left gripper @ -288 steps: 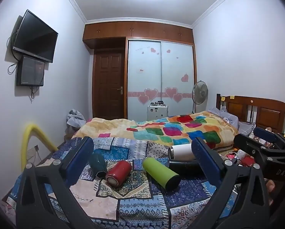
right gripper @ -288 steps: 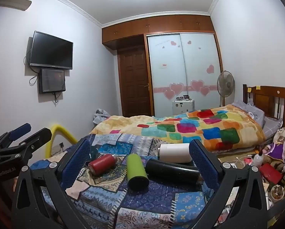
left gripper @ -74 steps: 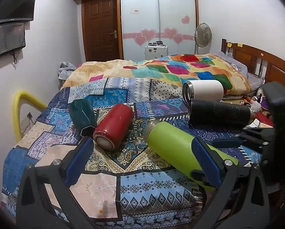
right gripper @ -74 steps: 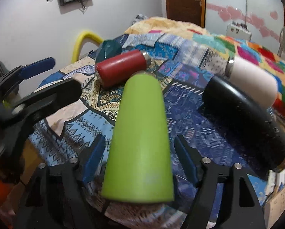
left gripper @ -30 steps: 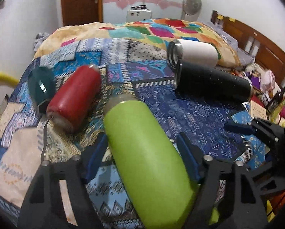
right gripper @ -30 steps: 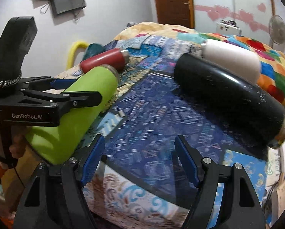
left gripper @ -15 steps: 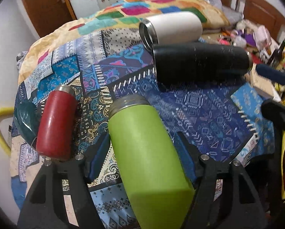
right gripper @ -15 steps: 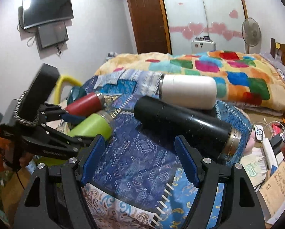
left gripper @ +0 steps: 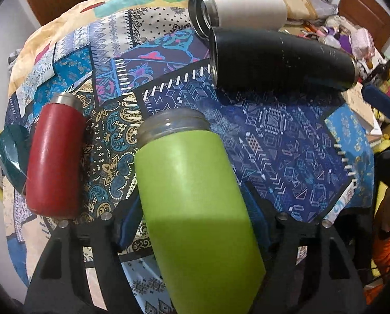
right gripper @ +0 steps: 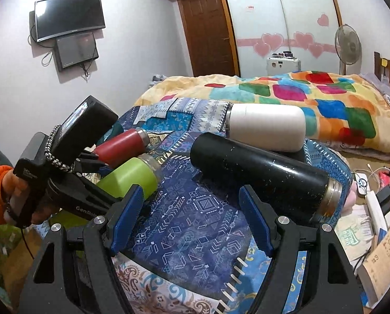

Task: Flip cup upright
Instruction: 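Grasp the green bottle with the left tool and lift it, then rotate the green bottle upright with the left tool and lower it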

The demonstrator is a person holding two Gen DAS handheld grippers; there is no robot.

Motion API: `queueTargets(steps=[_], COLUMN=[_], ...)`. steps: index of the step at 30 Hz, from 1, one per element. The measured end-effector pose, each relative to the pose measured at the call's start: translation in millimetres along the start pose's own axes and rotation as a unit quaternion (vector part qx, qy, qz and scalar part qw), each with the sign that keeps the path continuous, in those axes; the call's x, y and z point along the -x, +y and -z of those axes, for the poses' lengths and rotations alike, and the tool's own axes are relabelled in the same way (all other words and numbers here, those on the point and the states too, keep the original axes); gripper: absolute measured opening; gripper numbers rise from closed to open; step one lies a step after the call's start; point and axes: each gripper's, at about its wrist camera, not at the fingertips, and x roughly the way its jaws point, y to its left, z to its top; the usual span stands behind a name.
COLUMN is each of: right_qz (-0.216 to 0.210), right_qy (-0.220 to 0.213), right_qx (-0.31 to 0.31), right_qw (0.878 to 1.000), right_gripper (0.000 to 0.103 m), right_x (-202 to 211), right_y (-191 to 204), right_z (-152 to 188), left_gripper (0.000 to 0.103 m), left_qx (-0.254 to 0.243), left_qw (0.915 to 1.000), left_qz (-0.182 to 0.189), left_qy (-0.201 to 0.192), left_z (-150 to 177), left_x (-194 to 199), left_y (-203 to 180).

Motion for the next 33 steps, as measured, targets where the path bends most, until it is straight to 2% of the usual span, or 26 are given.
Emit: queueTargets(steps=[4,9,17,20,23,29,33], right_qz=[0.002,0.007,0.012,0.013,0.016,0.02,0.022], right_qy=[-0.007,-0.018,-0.037,-0.044,-0.049,-0.057,-0.061], right_qx=[-0.005,-0.004,0.003,0.006,0.008,0.008,0.009], right_qw=[1.0,1.0,0.999,0.999,0.999,0.998,0.998], right_gripper=[0.073,0.073,0.073,0.073,0.073,0.073,0.074], right_x=[5.0,13.1,24.8,26.9,26.9,27.3,28.2], right_y=[-3.4,-4.4,2.0,4.3,6.8,7.8,6.6], right_z=[-2.1,-6.5,-15.4,-18.2,-21.2,-28.3,-30.2], left_gripper=[0.066,0.063,0.063,0.063,0.063,0.063,0.063], left_qx=[-0.003,0.009,0.039,0.039,0.038,0.042,0.04], left_qw=[0.9996,0.9974,0.9853,0.9805,0.9772,0.9721,0.9719], left_qz=[-0.005,0.007,0.01,-0.002,-0.013,-0.008,-0.002], left_qy=[-0.029,-0.071,-0.166,-0.193,-0.208,-0.231,-0.232], left_z=[-1.9,-4.3,10.1,16.6,14.7,3.2,-7.1], left_x=[12.9,43.2,115.8,132.2,136.5,136.6,131.0], left_y=[-5.5,-4.2,4.1,6.4,6.6,9.3,7.9])
